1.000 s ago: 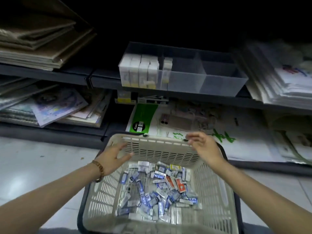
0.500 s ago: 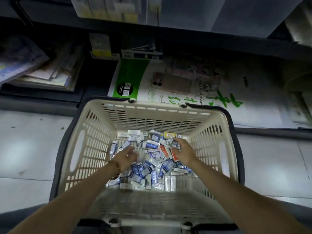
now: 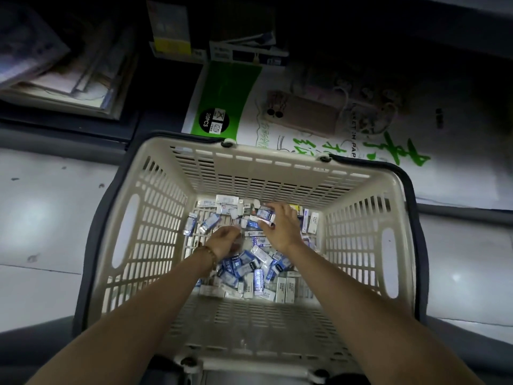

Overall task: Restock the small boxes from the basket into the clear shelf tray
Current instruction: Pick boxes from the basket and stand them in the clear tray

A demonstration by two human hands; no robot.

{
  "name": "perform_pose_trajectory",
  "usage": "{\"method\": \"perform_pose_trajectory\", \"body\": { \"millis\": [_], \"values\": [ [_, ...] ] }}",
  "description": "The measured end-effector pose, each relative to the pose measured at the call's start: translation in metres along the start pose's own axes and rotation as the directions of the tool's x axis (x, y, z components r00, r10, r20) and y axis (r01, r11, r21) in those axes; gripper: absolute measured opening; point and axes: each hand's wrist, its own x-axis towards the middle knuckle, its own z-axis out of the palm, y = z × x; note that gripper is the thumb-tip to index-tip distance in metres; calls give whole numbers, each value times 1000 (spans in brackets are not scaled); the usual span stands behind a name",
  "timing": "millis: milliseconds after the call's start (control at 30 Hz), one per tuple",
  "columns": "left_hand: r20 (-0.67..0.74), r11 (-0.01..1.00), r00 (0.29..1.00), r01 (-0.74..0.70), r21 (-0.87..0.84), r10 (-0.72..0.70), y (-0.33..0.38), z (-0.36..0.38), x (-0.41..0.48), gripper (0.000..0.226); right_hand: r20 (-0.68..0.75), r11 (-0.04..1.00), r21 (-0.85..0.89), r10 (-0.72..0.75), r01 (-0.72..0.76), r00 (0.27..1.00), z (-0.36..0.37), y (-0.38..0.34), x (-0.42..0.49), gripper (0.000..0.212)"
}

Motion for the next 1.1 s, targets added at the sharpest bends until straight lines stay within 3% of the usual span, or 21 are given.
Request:
{"method": "perform_pose_trajectory", "body": {
  "millis": [133,200,300,433,567,733,800,867,933,1000,1100],
  "values": [
    [-5,998,1000,18,-66,-18,-3,11,8,40,43,997,72,30,-33,999,-1,9,-7,58],
    [-33,990,999,36,-138,-41,-3,13,13,42,84,999,-1,32,-32,996,-5,5,2,64],
    [-11,979,997,74,-189,-77,-2,13,16,42,128,993,-116,22,-7,992,-8,-5,13,55],
    [-32,971,997,67,-229,-76,-3,14,18,40,123,987,122,87,-102,989,-9,-14,1,44],
    [6,964,997,70,-256,-71,1,12,7,42,258,938,332,13,-101,966,3,-32,-26,49],
    [-114,993,993,-16,-117,3,-3,-19,-21,27,477,711,595,65,-376,877,11,-43,-54,46],
    [-184,993,980,-94,-75,79,0,-31,-30,17,488,684,605,87,-409,868,4,-35,-62,50],
    [-215,984,969,-146,-104,122,9,-39,-34,21,455,650,630,133,-424,881,-8,-24,-68,55],
    [-214,974,960,-203,-97,179,17,-42,-38,23,421,606,664,182,-438,889,-25,-15,-70,53],
    [-213,965,941,-256,56,262,23,-37,-44,20,418,502,730,210,-464,884,-38,-9,-69,50],
    [-29,945,964,-252,211,264,28,-17,-52,47,466,358,811,84,-463,881,-47,-19,-70,53]
  ]
}}
